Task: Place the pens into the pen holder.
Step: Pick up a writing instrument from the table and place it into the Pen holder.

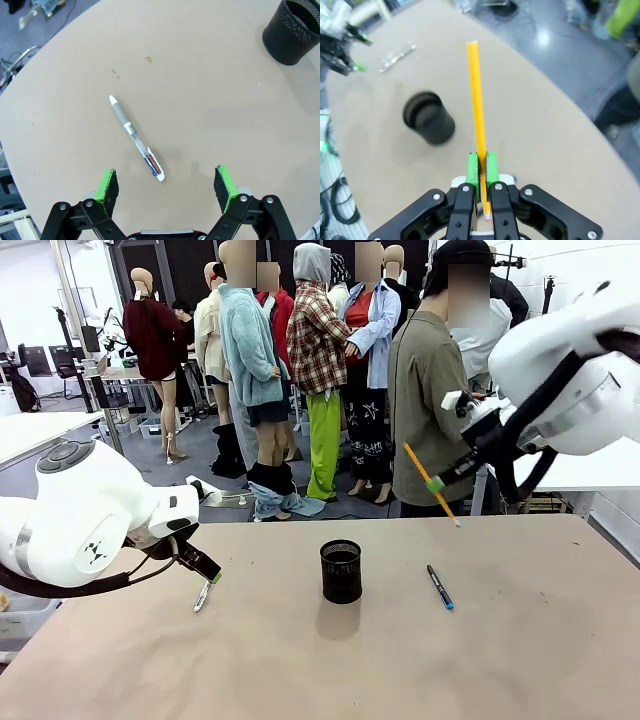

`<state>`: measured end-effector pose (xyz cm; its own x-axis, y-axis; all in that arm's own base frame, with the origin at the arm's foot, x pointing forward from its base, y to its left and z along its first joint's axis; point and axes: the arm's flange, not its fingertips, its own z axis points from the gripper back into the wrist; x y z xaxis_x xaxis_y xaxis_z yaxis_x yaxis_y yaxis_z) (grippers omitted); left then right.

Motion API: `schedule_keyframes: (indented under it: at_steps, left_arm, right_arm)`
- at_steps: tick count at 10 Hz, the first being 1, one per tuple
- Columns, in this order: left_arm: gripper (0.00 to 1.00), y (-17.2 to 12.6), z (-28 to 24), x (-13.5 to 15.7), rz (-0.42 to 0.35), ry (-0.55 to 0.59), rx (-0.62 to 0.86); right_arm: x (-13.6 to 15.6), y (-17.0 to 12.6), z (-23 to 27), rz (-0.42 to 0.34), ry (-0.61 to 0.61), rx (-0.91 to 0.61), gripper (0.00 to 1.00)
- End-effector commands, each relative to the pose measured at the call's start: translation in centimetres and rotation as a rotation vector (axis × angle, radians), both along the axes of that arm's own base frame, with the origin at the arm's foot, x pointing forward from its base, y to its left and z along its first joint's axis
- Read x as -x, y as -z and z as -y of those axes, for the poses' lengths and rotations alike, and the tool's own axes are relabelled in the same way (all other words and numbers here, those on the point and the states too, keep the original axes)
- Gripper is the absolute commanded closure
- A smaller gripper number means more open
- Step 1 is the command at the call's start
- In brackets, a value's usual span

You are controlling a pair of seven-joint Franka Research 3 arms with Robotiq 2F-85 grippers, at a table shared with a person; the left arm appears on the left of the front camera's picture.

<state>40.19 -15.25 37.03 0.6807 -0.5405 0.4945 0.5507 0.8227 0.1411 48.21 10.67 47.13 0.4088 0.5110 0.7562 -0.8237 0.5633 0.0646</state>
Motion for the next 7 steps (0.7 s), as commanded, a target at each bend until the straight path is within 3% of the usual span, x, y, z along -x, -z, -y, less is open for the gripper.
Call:
schedule_keyframes:
  at_steps: [1,3,5,6,7]
  left_arm:
    - [0.0,-0.1,-0.2,0.0,0.001,-0.003,0.003]
    - [0.0,-0.1,-0.2,0.0,0.001,-0.003,0.003]
    - [0.0,-0.1,-0.2,0.0,0.001,-0.003,0.003]
    - [0.0,-0.1,-0.2,0.0,0.001,-0.003,0.003]
    - [0.0,-0.1,-0.2,0.0,0.001,-0.003,0.003]
  right_arm:
    - [-1.0,2.1,-1.1,0.11,-0.179,-0.185,1.0]
    - [-3.1,2.2,-4.8,0.19,-0.277,-0.301,1.0]
    - [-5.0,2.5,-8.3,0.209,-0.367,-0.378,1.0]
    - [-5.4,2.7,-9.7,0.181,-0.393,-0.394,1.0]
    - [-3.2,1.5,-7.5,0.213,-0.321,-0.347,1.0]
